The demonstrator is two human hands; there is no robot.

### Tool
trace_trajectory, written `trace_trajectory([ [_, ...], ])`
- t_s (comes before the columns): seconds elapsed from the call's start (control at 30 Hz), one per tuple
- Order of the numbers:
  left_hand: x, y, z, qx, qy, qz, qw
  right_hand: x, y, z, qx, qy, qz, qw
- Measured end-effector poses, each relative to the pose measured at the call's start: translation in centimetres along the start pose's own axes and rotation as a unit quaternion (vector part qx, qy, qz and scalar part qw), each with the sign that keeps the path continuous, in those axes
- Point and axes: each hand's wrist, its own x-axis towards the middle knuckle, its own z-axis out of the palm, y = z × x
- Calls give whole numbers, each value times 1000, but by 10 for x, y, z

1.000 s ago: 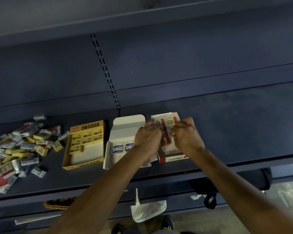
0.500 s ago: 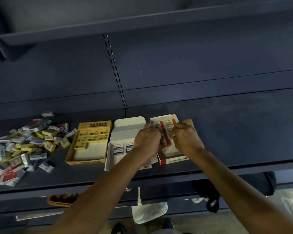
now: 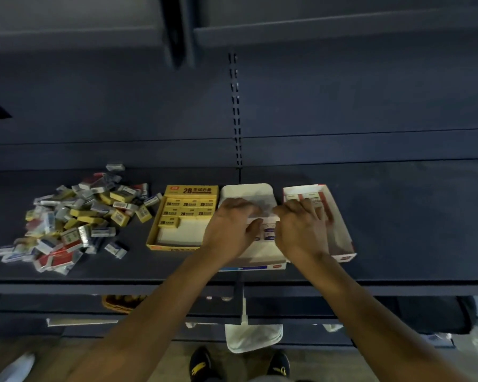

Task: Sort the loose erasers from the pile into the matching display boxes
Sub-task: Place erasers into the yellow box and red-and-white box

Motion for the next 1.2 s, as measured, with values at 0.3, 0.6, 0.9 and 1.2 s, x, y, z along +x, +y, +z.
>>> trace_trajectory([
  [0.3,-47,-61,-40,-5,18,-49,999,4,-88,15,99,8,-123,987],
  [0.6,-87,-119,-75,32,12,-104,994,12,-157,36,136,-32,-170,976],
  [0.9,-120,-167,-99,80,-15,-245,966,29,-203,50,115,-90,-190,971],
  [1.2,-128,-186,-99,25,18,-229,973,64,-224,65,87,-103,-168,977],
])
